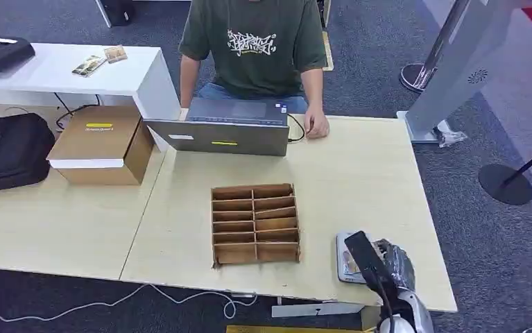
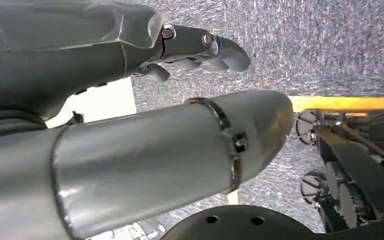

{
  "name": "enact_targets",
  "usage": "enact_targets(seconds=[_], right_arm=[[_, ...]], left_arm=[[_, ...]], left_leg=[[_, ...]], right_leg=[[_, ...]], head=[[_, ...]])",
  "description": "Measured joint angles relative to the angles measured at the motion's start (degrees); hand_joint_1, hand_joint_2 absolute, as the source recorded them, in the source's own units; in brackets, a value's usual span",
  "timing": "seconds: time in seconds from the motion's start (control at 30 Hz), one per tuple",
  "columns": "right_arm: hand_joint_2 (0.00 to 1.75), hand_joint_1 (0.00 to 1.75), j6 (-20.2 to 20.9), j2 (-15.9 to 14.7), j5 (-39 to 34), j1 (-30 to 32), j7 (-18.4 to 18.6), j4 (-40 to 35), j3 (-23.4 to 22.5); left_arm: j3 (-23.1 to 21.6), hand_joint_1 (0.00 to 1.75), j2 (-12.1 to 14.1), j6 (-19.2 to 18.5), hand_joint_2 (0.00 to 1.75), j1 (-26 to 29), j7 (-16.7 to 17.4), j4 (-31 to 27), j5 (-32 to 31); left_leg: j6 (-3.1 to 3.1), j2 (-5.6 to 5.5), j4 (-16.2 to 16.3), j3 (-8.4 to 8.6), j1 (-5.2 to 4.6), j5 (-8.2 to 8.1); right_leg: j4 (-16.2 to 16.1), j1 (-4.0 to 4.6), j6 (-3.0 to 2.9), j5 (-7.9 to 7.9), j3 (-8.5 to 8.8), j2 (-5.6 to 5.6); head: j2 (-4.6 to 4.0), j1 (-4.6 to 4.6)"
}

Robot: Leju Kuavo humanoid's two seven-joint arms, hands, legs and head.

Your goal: Pass the card to the sensor for recognition and then transmit it.

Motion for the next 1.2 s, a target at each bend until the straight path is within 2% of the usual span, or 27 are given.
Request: enact_targets(seconds=[0.27, 0.53, 0.63, 0.73, 0.8, 0.87, 0.97, 1.03, 1.07, 1.13, 1.2], right_arm=[[1.75, 1.75, -10.16, 1.77, -1.42, 0.75, -4.86, -7.83, -0.05], [1.75, 1.75, -14.08, 3.45, 1.7, 2.21, -5.58, -13.2, -0.42], [1.75, 1.75, -17.79, 3.74, 10.16, 2.89, -4.0, -14.32, -0.7], [1.75, 1.75, -22.31, 3.83, 24.74, 3.59, -0.83, -15.06, -1.2], [1.75, 1.75, -24.51, 3.83, 30.96, 4.0, 0.77, -15.06, -1.29], [1.75, 1.75, -26.07, 3.56, 33.82, 4.42, 2.31, -15.06, -1.62], [1.75, 1.75, -27.53, -1.25, 35.34, 5.66, 6.36, -15.06, -2.14], [1.75, 1.75, -25.55, -7.82, 35.5, 5.75, 14.64, -15.61, -1.75], [1.75, 1.75, -22.48, -13.08, 35.5, 4.93, 22.87, -16.09, 0.2], [1.75, 1.75, -19.15, -20.31, 35.56, 2.73, 30.73, -16.27, 4.9], [1.75, 1.75, -17.78, -25.47, 35.56, 1.13, 31.53, -16.35, 8.63]], left_arm=[[0.0, 0.0, -0.87, 0.13, 0.0, 0.02, -0.88, 0.0, -0.31], [0.0, 0.0, -0.92, 0.41, 0.0, 0.01, -1.03, 0.0, -0.87], [-0.02, 0.0, -0.94, 0.46, 0.0, 0.0, -1.29, 0.0, -1.4], [-0.02, 0.0, -0.94, 0.57, 0.0, 0.0, -1.47, 0.0, -2.05], [-0.02, 0.0, -0.94, 0.57, 0.0, -0.01, -1.88, 0.0, -2.32], [-0.02, 0.0, -0.92, 0.59, 0.0, -0.01, -2.01, 0.0, -2.49], [-0.07, 0.0, -0.92, 0.61, 0.0, -0.01, -2.04, 0.0, -2.91], [-0.07, 0.0, -0.83, 0.61, 0.0, 0.05, -2.04, 0.0, -3.06], [-0.07, 0.0, -0.81, 0.61, 0.0, 0.05, -2.06, 0.0, -3.08], [-0.07, 0.0, -0.74, 0.59, 0.0, -0.06, -2.06, 0.0, -3.06], [-0.07, 0.0, -0.55, 0.59, 0.0, -0.23, -2.1, 0.0, -2.99]], left_leg=[[-0.01, -0.01, 0.0, -0.08, 0.01, -0.01], [-0.03, 0.0, -0.01, -0.1, 0.02, -0.03], [-0.03, 0.0, -0.01, -0.11, 0.02, -0.03], [-0.03, 0.0, -0.01, -0.11, 0.02, -0.03], [-0.03, 0.01, -0.01, -0.11, 0.01, -0.04], [-0.02, 0.0, 0.0, -0.1, 0.01, -0.04], [0.08, -0.03, 0.0, -0.13, -0.03, -0.1], [0.13, -0.01, 0.0, -0.27, -0.04, -0.14], [0.17, 0.01, 0.02, -0.29, -0.08, -0.16], [0.18, 0.22, 0.04, -0.2, -0.11, -0.16], [0.21, 0.2, 0.08, -0.11, -0.11, -0.18]], right_leg=[[0.0, 0.01, -0.03, -0.03, -0.1, 0.0], [0.01, 0.01, -0.06, -0.08, -0.14, 0.0], [0.01, 0.02, -0.05, -0.08, -0.14, 0.0], [0.01, 0.01, -0.04, -0.09, -0.14, 0.0], [0.01, 0.01, -0.03, -0.1, -0.14, 0.0], [0.0, 0.01, -0.01, -0.11, -0.15, 0.0], [-0.02, -0.02, 0.06, -0.15, -0.12, -0.03], [-0.02, -0.03, 0.09, -0.13, -0.06, -0.02], [-0.03, -0.08, 0.16, -0.08, -0.09, -0.01], [-0.05, -0.12, 0.25, -0.02, -0.13, 0.21], [-0.07, -0.13, 0.28, 0.0, -0.11, 0.21]], head=[[0.0, 0.0], [0.0, 0.0], [0.0, 0.0], [0.0, 0.0], [0.0, 0.0], [0.0, 0.0], [0.0, -0.02], [-0.02, 0.0], [0.0, 0.02], [-0.02, 0.04], [0.0, 0.0]])
